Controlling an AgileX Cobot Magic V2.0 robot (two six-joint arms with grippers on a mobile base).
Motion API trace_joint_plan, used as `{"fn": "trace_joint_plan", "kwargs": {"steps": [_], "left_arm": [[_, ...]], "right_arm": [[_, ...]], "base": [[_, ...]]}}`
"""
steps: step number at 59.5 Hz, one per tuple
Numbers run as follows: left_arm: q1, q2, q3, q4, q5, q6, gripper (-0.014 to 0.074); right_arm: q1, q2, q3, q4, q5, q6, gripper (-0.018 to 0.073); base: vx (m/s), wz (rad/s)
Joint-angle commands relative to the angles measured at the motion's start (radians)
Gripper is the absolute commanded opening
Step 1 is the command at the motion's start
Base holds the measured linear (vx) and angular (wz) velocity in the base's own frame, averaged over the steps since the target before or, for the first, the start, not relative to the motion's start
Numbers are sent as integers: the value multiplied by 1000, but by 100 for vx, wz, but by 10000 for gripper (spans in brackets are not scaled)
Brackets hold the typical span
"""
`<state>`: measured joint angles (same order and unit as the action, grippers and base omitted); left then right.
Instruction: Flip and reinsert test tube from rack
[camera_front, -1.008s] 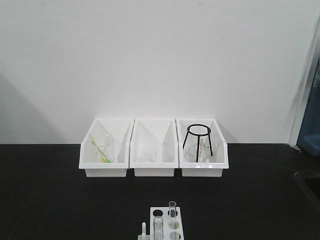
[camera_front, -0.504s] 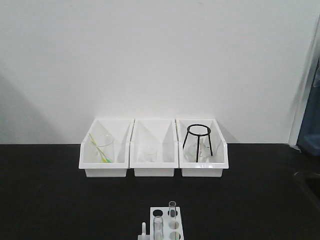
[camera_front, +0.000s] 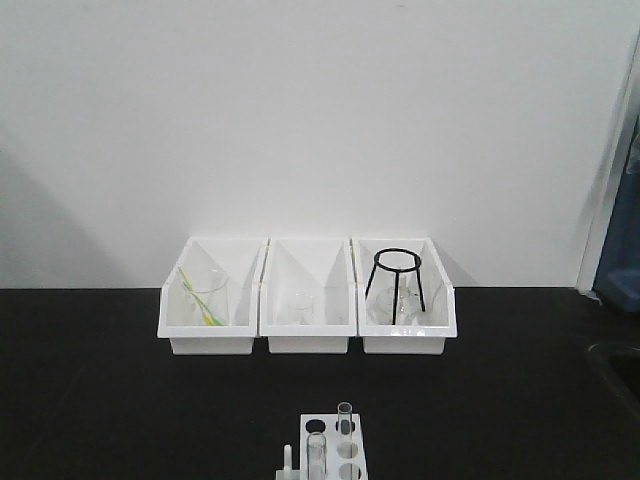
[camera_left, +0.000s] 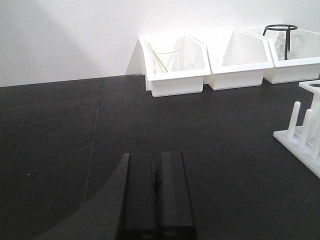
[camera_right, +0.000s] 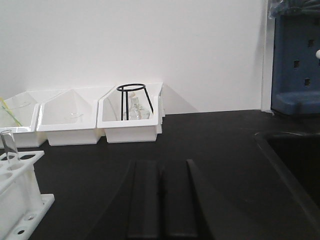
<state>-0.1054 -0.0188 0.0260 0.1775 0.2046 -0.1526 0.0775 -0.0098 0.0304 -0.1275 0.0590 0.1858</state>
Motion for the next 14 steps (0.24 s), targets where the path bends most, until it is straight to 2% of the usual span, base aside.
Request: {"fn": "trace_joint_plan", "kwargs": {"steps": [1, 14], "left_arm": [[0, -8, -4, -5, -81, -9, -6], [0, -8, -4, -5, -81, -9, -6]], "right_arm": [[-6, -15, 2, -11, -72, -12, -11], [-6, -15, 2, -11, -72, -12, -11]], "base": [[0, 0], [0, 0]]}}
